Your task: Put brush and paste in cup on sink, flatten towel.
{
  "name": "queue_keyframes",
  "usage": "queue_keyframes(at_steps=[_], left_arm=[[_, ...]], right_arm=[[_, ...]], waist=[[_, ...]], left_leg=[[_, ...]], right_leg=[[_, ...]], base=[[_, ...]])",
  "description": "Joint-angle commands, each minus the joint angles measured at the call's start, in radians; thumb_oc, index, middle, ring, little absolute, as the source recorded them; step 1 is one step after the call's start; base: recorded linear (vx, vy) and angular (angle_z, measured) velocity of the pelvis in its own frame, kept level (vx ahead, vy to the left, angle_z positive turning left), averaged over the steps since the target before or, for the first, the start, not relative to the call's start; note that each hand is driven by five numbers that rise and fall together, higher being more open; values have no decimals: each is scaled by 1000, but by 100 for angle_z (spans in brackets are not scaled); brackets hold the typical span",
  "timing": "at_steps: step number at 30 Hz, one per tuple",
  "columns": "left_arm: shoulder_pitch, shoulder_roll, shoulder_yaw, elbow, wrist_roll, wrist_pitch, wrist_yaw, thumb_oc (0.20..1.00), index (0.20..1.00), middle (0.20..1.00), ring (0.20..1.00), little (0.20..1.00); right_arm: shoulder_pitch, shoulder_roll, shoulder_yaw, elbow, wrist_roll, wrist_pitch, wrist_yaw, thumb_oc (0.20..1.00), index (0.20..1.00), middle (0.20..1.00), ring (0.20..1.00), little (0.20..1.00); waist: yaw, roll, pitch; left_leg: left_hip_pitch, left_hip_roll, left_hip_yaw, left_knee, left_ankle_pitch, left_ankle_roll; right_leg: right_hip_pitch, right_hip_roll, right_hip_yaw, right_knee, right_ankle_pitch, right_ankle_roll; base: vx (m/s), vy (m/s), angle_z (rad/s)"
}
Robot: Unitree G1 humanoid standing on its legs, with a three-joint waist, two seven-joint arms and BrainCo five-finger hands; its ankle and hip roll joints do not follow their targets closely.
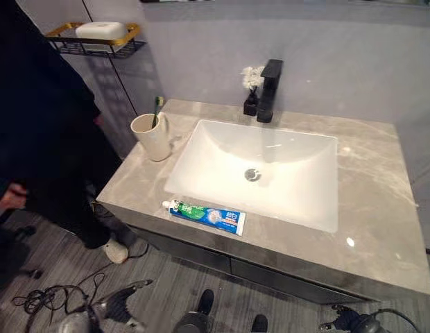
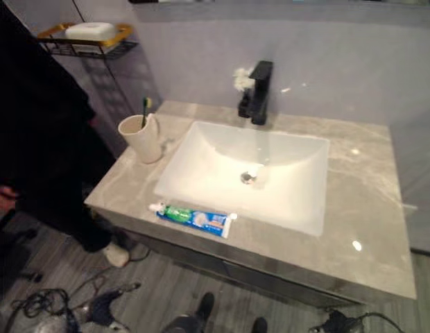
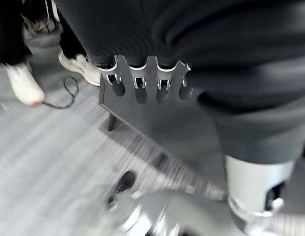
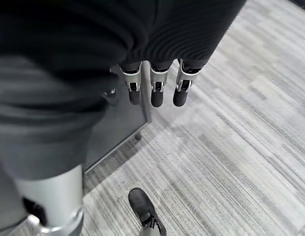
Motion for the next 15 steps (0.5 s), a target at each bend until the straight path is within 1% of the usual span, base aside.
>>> queue_keyframes(at_steps=[1, 2, 3, 6, 9, 10, 12, 13, 14, 15], left_arm=[[-6, -28, 146, -39, 2, -82, 6, 1000, 1000, 1000, 1000, 1000], [20, 5, 192, -79, 2, -87, 11, 1000, 1000, 1000, 1000, 1000], [48, 44, 260, -119, 5, -94, 31, 1000, 1000, 1000, 1000, 1000], [76, 62, 349, -167, 2, -97, 56, 1000, 1000, 1000, 1000, 1000], [107, 36, 462, -203, -30, -90, 102, 1000, 1000, 1000, 1000, 1000], [97, 0, 520, -210, -64, -82, 139, 1000, 1000, 1000, 1000, 1000], [74, -40, 557, -217, -103, -75, 162, 1000, 1000, 1000, 1000, 1000], [74, -40, 558, -218, -103, -75, 162, 1000, 1000, 1000, 1000, 1000], [49, -72, 589, -223, -127, -69, 173, 1000, 1000, 1000, 1000, 1000], [23, -100, 596, -219, -146, -66, 176, 1000, 1000, 1000, 1000, 1000]], right_arm=[[-30, 8, 18, -14, -28, 0, -34, 1000, 1000, 1000, 1000, 1000], [-27, 11, 18, -13, -29, 4, -33, 1000, 1000, 1000, 1000, 1000], [-19, 17, 17, -13, -34, 10, -29, 1000, 1000, 1000, 1000, 1000], [-8, 26, 18, -22, -28, 14, -20, 1000, 1000, 1000, 1000, 1000], [11, 38, 10, -41, -9, 20, -15, 1000, 1000, 1000, 1000, 1000], [19, 47, 8, -52, 5, 24, -13, 1000, 1000, 1000, 1000, 1000], [25, 54, 4, -52, 15, 34, -9, 1000, 1000, 1000, 1000, 1000], [24, 54, 5, -53, 15, 34, -9, 1000, 1000, 1000, 1000, 1000], [31, 57, 2, -63, 22, 38, -2, 1000, 1000, 1000, 1000, 1000], [40, 60, -1, -67, 25, 40, 2, 1000, 1000, 1000, 1000, 1000]], waist=[[-12, -57, -17], [-9, -53, -22], [-3, -47, -26], [0, -42, -29], [-1, -40, -33], [-4, -41, -35], [-11, -39, -36], [-12, -38, -36], [-18, -41, -37], [-29, -45, -38]], left_leg=[[-9, -89, 14, 13, 23, 32], [-2, -90, 9, 10, 14, 30], [0, -94, -2, 9, 16, 27], [-1, -97, -13, 7, 21, 21], [-2, -98, -25, 4, 28, 15], [-6, -99, -29, 3, 30, 12], [-9, -98, -27, 3, 30, 11], [-9, -98, -27, 3, 30, 11], [-10, -96, -20, 3, 28, 9], [-10, -94, -11, 3, 25, 9]], right_leg=[[-16, -77, 28, 54, -1, 81], [-9, -77, 22, 53, -11, 80], [-4, -78, 13, 53, -13, 80], [6, -81, 0, 50, -14, 78], [15, -81, -15, 40, -11, 78], [15, -83, -18, 33, -7, 80], [16, -84, -19, 26, -3, 80], [16, -84, -19, 25, -2, 80], [15, -84, -12, 18, 1, 79], [13, -83, -3, 16, 4, 80]], base=[[37, -17, 36], [74, -39, 34], [72, -39, 36], [17, -23, 26], [22, -24, 16], [23, -21, 13], [10, -5, 5], [0, 0, 0], [36, -2, 0], [37, -2, -3]])
